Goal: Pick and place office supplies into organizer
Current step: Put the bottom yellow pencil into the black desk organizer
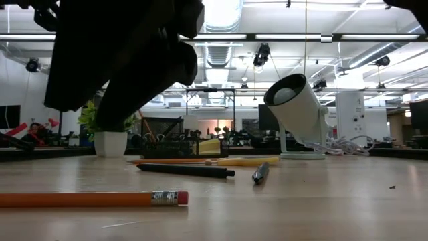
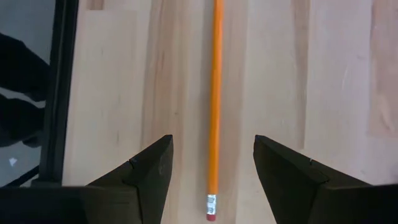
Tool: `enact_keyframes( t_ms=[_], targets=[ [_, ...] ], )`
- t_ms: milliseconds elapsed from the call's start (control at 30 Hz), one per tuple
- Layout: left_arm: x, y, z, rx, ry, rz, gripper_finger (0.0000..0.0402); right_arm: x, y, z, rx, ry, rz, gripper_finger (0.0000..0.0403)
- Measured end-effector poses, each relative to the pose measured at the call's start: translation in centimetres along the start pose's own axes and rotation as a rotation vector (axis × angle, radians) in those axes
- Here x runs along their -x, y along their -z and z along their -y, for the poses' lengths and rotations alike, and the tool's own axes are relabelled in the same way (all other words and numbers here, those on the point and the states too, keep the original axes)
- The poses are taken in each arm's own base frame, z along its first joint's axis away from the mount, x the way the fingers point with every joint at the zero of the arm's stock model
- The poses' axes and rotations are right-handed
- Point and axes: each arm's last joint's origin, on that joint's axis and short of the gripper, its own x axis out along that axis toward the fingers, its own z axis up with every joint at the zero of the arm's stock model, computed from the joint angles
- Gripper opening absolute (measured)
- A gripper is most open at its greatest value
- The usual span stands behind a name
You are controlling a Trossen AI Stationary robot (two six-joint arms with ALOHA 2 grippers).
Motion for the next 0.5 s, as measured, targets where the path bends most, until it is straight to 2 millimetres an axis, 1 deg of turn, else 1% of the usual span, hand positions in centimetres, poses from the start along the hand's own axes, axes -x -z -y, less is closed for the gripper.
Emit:
enact_keyframes(
  t_ms=[67,200,500],
  targets=[
    [0.0,0.1,0.0,-0.002,0.0,-0.002,0.0,-0.1,0.1,0.0,0.009,-0.001,-0.014,0.021],
    [0.0,0.1,0.0,-0.001,0.0,-0.002,0.0,-1.0,0.8,0.2,0.006,0.002,-0.071,0.021],
    [0.0,0.1,0.0,-0.002,0.0,-0.003,0.0,-1.8,1.2,0.3,0.006,0.002,-0.099,0.021]
  ],
)
